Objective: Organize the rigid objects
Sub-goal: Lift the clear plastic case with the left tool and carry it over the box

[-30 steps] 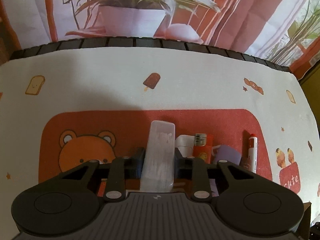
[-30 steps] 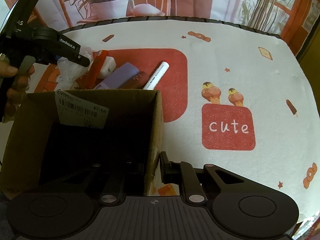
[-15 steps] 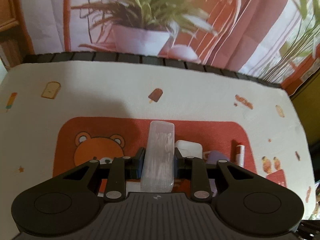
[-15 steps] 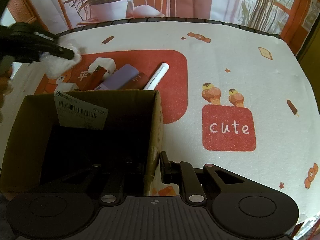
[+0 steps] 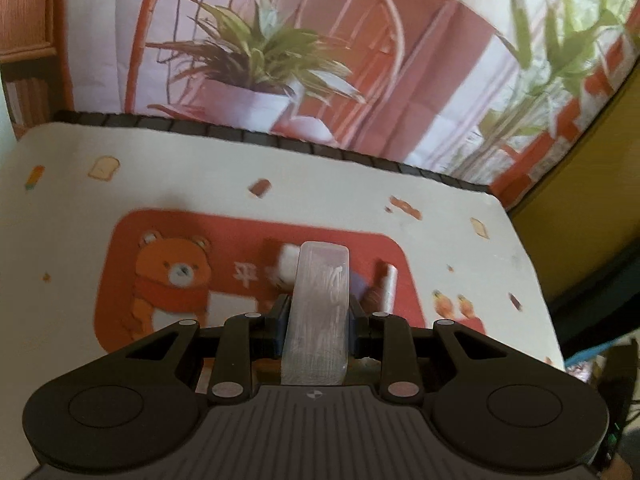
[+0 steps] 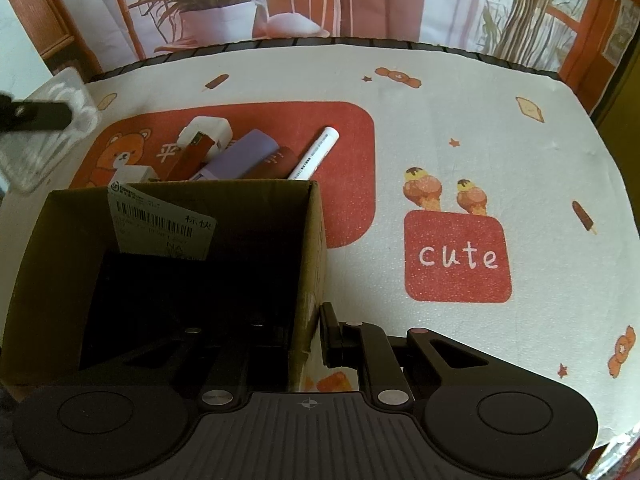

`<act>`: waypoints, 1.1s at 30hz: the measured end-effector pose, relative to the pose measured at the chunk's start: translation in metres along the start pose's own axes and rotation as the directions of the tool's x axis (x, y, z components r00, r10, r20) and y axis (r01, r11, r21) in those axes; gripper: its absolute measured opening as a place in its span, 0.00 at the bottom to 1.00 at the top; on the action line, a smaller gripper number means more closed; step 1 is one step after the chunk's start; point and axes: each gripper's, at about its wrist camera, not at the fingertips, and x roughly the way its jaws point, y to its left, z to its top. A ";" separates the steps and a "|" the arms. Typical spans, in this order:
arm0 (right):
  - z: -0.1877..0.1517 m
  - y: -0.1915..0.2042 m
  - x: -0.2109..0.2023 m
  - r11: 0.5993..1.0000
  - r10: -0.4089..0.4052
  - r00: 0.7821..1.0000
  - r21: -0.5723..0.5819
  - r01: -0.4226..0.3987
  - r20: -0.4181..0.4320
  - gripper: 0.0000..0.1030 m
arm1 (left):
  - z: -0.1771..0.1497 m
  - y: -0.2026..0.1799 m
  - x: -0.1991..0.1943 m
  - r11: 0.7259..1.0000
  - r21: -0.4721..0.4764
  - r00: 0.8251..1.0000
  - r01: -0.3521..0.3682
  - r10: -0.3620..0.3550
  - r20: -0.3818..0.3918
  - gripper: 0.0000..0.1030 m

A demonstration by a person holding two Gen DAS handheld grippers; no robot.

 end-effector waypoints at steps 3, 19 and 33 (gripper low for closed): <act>0.001 0.000 0.000 1.000 0.000 1.000 -0.001 0.000 0.002 0.12 | -0.012 -0.005 -0.002 1.000 -0.009 0.999 0.021 -0.022 -0.023 0.29; 0.000 0.002 -0.001 1.000 -0.009 1.000 -0.009 0.009 0.006 0.12 | -0.046 -0.012 0.001 0.998 0.016 0.990 0.054 -0.051 -0.130 0.29; 0.000 0.003 -0.001 1.000 -0.011 1.000 -0.009 0.011 0.008 0.12 | -0.054 -0.005 0.022 1.000 -0.018 0.977 0.004 -0.007 -0.212 0.29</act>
